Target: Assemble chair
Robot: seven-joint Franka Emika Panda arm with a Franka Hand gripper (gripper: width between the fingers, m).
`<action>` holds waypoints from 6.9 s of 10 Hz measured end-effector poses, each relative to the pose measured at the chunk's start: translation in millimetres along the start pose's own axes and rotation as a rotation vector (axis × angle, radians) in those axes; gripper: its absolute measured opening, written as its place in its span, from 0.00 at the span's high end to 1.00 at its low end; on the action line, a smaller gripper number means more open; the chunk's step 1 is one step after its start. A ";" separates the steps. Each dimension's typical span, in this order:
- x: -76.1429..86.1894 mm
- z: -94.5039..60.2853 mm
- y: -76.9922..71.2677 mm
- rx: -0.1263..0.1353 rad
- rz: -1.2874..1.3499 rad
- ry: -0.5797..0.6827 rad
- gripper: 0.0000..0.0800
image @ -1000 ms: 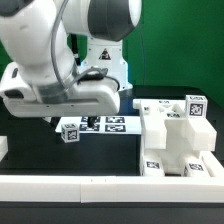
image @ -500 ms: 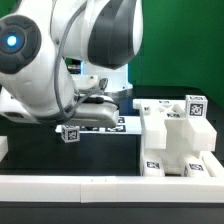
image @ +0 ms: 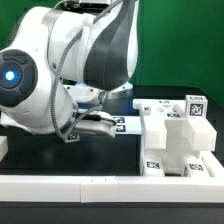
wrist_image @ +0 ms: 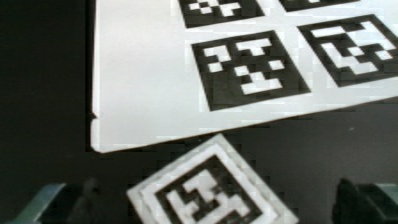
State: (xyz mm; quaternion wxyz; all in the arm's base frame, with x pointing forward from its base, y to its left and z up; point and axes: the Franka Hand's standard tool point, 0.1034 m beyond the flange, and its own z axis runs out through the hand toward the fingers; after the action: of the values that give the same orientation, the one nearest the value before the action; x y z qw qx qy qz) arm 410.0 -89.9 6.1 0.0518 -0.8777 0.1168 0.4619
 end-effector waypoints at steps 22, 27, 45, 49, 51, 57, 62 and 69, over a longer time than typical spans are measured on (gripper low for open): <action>-7.5 -28.6 4.4 0.012 0.001 0.201 0.52; 0.3 -3.7 12.3 0.142 0.161 0.116 0.52; 1.7 -15.7 -2.2 -0.255 -0.096 0.076 0.19; 1.0 -1.6 3.1 -0.191 -0.047 0.052 0.19; 1.2 -0.7 5.5 -0.190 -0.045 0.050 0.19; -11.5 -21.9 -4.0 -0.189 -0.065 0.068 0.65; -54.4 -107.1 -18.6 -0.148 -0.184 0.441 0.65; -95.8 -170.4 -140.1 -0.077 -0.257 1.125 0.65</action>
Offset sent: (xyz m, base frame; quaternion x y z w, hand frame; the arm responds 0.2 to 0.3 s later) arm 0.0000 0.0000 0.0000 0.0000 0.0000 0.0000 1.0000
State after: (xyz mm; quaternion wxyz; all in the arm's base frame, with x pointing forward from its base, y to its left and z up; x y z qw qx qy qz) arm 529.2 26.8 179.4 0.0055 -0.9966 0.0017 -0.0817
